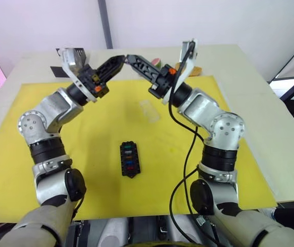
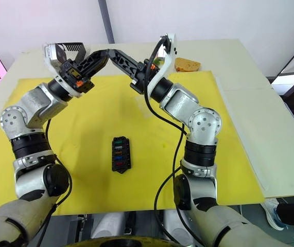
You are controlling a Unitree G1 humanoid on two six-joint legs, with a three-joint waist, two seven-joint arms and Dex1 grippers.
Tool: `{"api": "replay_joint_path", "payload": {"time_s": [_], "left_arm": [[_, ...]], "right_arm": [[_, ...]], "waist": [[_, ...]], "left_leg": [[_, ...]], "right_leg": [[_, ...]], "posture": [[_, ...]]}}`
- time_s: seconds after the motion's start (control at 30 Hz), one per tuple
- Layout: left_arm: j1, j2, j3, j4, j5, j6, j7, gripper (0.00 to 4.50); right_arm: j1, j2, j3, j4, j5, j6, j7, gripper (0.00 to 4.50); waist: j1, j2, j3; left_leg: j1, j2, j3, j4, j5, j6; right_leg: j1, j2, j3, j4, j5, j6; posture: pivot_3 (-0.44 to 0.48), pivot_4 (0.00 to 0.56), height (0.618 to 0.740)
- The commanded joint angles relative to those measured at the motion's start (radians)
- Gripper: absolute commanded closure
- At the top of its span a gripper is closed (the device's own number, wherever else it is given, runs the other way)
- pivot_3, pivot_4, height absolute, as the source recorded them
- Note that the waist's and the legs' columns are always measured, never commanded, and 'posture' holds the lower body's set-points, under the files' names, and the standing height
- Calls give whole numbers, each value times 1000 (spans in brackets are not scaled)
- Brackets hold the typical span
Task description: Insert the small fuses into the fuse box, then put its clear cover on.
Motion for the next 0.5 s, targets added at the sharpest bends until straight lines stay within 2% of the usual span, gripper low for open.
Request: {"api": "replay_joint_path", "payload": {"time_s": [0.03, 0.5], "left_arm": [[-7, 14, -18, -25, -55, -27, -6, 4500], [18, 44, -75, -36, -106, -69, -6, 4500]], "right_arm": [[-20, -5, 15, -10, 20, -17, -1, 2422], [-20, -11, 19, -13, 43, -41, -21, 2422]], "waist": [[0, 0, 0], [0, 0, 0]], "left_leg": [[0, 0, 0, 0, 0, 0], [0, 0, 0, 0, 0, 0]], "right_leg": [[0, 0, 0, 0, 0, 0], [0, 0, 0, 0, 0, 0]], "posture": [[0, 150, 740], [0, 150, 740]]}}
